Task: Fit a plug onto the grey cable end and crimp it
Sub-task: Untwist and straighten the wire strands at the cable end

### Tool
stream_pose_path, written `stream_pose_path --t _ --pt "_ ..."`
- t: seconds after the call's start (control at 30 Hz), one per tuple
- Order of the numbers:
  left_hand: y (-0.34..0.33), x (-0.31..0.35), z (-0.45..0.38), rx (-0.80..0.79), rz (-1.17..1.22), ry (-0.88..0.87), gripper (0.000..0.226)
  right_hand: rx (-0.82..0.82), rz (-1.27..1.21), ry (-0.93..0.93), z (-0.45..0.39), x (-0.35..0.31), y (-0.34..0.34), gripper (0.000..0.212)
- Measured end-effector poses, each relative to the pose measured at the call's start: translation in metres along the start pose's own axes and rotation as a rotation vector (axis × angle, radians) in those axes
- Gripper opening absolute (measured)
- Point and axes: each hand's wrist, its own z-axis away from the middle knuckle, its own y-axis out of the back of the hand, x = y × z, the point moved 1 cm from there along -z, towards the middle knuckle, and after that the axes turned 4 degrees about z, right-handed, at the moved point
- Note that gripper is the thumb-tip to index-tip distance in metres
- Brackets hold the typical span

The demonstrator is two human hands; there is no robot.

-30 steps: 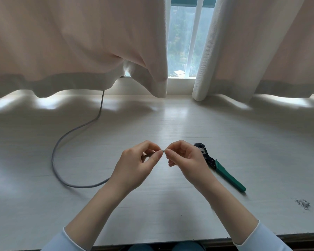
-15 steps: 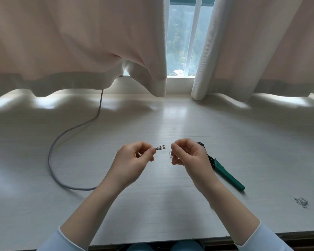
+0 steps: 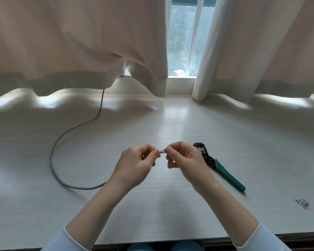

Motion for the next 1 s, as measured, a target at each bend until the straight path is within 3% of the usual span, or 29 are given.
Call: stream_pose_path --t 0.47,0.53,0.63,0.73,1.0 --pt "-0.006 -0.001 0.005 -0.082 -0.045 0.002 0.021 0.061 0.12 0.112 -0.008 -0.014 0.005 0.012" --pt "-0.006 -0.001 0.006 -0.064 -0.037 0.003 0.021 0.043 0.114 0.093 -0.008 -0.014 0.007 0.011" --pt "-0.006 -0.002 0.005 -0.046 -0.028 0.01 0.021 -0.032 0.135 0.025 -0.004 -0.01 0.007 0.026" --pt "-0.005 -0.002 0.004 -0.045 -0.045 0.007 0.021 -0.091 0.228 0.029 0.001 -0.006 0.005 0.021" --pt "-0.007 0.0 0.003 -0.041 -0.036 -0.015 0.024 -0.085 0.03 -0.042 0.004 -0.003 0.001 0.009"
